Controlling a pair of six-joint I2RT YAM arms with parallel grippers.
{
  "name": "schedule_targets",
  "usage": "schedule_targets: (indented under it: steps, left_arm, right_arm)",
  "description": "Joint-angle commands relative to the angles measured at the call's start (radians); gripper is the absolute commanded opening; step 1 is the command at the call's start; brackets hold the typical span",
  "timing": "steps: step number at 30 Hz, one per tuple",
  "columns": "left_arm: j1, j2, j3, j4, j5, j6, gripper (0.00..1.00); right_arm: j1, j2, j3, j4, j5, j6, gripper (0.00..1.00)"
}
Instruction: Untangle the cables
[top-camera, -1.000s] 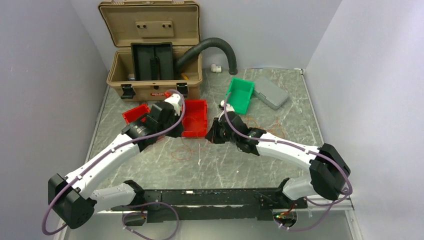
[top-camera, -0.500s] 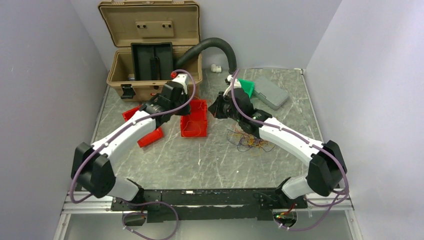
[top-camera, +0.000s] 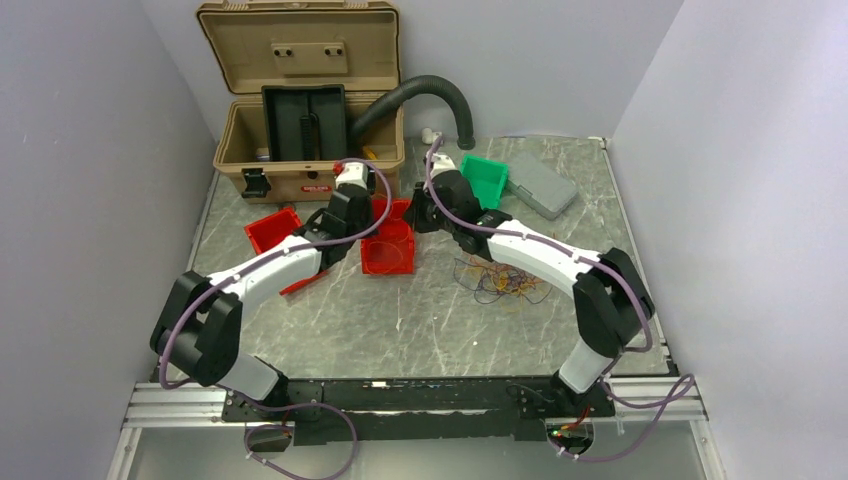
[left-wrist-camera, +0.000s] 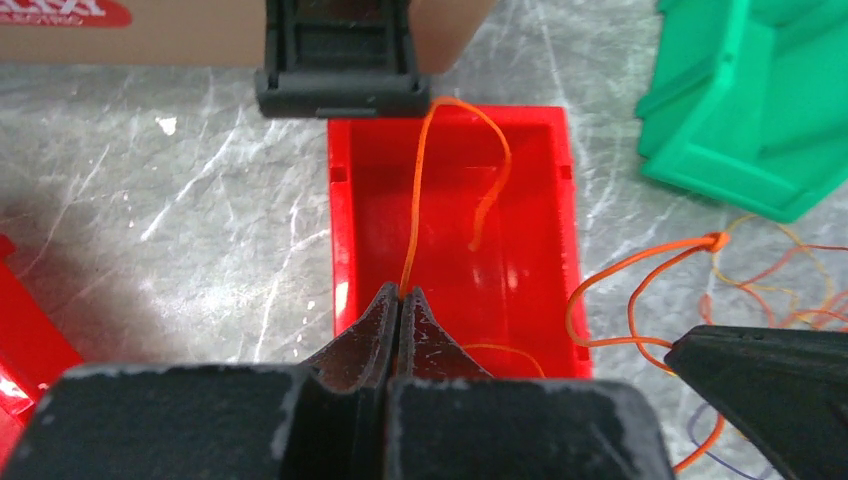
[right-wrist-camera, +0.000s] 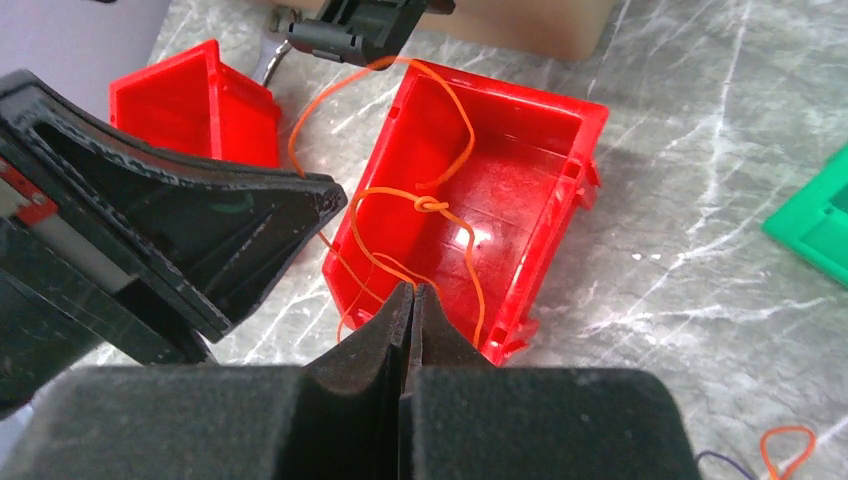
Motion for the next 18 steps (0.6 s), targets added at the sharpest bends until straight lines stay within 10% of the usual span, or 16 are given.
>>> schedule_targets:
  steps: [1,15,18]
  left_arm:
    - [-0.006,0.0,-0.06,0.218,-0.089,-0.029,0.0]
    - [-0.036,0.079,-0.035,0.094,-0.064,-0.003,0.0]
    - [-0.036,0.098,-0.001,0.043,-0.041,-0.004,0.0]
  right_arm:
    - [-0.003,0.044,0.072,0.106,-0.054,-0.044,0.0]
    - [-0.003,0.296,0.195,0.016,-0.072,-0.072,0.0]
    - [-0.003,0.316,0.225,-0.017,-0.064,-0.058,0.29]
